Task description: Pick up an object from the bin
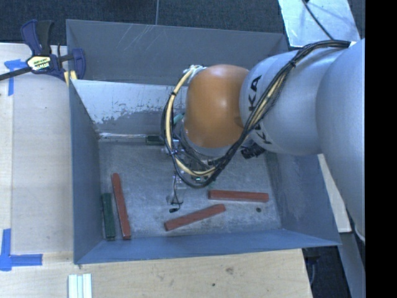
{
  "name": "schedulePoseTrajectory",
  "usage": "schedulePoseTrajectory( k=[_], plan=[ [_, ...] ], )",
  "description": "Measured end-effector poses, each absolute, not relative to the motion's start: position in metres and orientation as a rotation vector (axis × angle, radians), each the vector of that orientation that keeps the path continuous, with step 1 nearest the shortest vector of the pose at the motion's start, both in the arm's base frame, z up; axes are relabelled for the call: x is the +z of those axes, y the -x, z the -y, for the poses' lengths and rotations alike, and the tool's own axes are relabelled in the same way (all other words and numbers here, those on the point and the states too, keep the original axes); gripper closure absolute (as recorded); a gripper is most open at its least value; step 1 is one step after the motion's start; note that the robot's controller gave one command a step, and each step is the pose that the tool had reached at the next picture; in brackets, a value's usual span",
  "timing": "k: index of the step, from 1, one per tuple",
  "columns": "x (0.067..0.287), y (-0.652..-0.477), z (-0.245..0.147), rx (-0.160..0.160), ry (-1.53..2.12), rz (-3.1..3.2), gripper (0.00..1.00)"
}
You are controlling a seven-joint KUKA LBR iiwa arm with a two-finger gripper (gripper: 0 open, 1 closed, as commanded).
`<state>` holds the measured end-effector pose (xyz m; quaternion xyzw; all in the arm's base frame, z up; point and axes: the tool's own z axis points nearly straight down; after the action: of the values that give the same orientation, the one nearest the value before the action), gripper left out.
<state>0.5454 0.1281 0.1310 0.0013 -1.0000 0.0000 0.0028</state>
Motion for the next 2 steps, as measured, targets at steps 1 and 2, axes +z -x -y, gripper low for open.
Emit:
schedulePoseTrajectory(
  k=[1,2],
  plan=[
    [0.069,-0.612,-0.043,0.002,0.125,3.146,0.0],
    [0.07,-0.576,0.032,0.006,0.302,3.127,0.0]
  ],
)
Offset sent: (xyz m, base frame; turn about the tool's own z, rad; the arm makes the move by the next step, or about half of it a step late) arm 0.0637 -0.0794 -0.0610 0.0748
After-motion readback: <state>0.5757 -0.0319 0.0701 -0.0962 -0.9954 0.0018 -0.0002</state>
